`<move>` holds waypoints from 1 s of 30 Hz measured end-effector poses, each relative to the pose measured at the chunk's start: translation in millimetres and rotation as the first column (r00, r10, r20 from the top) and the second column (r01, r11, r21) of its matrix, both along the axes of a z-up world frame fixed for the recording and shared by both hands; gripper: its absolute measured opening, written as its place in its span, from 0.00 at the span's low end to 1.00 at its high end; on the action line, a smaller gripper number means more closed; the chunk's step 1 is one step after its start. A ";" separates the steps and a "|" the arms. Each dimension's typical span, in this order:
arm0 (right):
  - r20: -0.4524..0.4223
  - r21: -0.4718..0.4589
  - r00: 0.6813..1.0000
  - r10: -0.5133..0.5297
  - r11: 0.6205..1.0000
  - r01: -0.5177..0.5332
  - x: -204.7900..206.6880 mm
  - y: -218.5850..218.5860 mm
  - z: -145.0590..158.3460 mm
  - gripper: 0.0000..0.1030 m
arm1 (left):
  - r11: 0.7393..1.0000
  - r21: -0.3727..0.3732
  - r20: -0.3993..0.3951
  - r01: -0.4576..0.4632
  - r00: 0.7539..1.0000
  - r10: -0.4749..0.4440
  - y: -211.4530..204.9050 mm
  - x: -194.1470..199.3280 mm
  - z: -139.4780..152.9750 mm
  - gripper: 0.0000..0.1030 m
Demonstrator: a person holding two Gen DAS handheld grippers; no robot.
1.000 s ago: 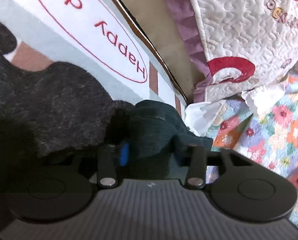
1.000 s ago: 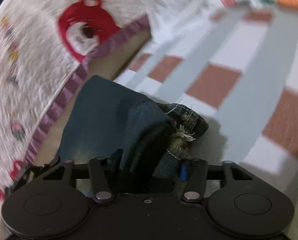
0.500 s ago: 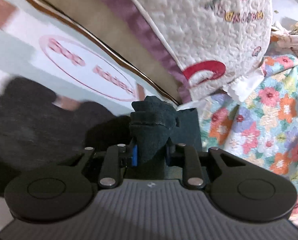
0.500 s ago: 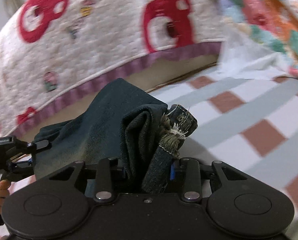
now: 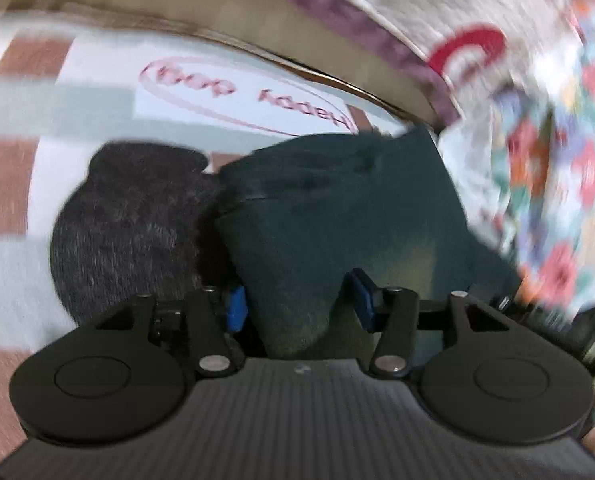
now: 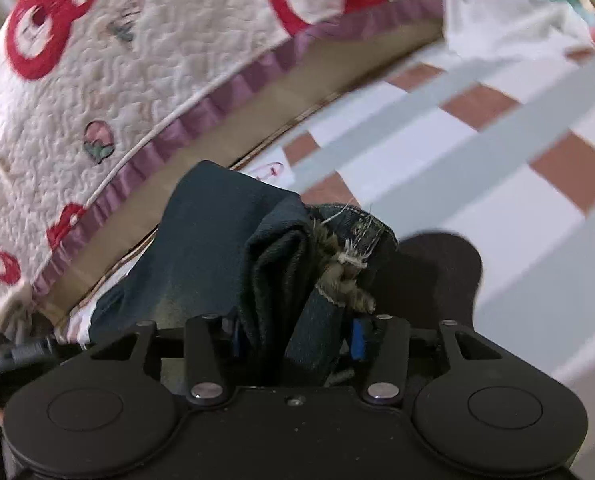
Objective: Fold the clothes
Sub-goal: 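Grasp the folded jeans with the right gripper while the left gripper grasps the other end, then lift the folded jeans with both grippers and carry them toward the clothes pile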
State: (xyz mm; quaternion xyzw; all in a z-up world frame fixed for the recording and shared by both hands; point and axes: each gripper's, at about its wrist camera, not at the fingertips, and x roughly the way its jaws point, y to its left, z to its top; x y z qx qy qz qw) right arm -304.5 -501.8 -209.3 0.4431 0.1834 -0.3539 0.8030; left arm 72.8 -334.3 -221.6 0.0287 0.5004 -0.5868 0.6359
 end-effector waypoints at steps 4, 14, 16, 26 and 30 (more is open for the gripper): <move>0.051 0.079 0.998 -0.035 0.996 0.031 -9.5 0.1 -8.8 0.54 | 1.000 -0.004 -0.102 -0.024 0.994 0.024 0.5 10.8 -10.8 0.52; 0.030 0.164 0.998 -0.062 0.985 0.056 0.6 -5.3 -29.5 0.68 | 0.997 -0.002 -0.261 -0.073 0.963 0.070 -17.6 35.4 -33.4 0.62; 0.032 0.177 0.997 -0.067 0.982 0.061 2.7 -7.8 -32.7 0.72 | 0.996 -0.019 -0.293 -0.082 0.953 0.073 -20.2 32.8 -41.5 0.61; -0.100 -0.111 0.991 0.092 0.989 -0.103 48.9 -11.5 5.1 0.45 | 0.994 -0.098 -0.015 -0.046 0.999 0.045 -20.5 1.7 -3.4 0.28; -0.148 -0.283 0.974 0.169 0.937 -0.205 63.2 1.4 51.5 0.40 | 0.983 -0.168 -0.003 -0.073 0.997 0.074 -4.0 7.2 18.1 0.27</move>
